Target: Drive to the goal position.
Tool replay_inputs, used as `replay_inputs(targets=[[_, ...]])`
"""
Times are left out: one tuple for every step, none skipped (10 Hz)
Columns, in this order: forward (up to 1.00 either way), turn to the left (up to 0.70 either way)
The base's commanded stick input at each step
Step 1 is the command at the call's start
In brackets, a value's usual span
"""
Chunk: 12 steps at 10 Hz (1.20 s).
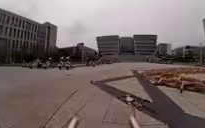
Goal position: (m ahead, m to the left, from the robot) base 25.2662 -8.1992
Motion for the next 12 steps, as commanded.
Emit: replay_inputs(targets=[[1.0, 0.0], [1.0, -0.04], [1.0, -0.09], [1.0, -0.29], [1.0, -0.35], [1.0, -0.35], [1.0, -0.35], [1.0, -0.35], [1.0, -0.37], [1.0, -0.4], [1.0, -0.4], [1.0, -0.4]])
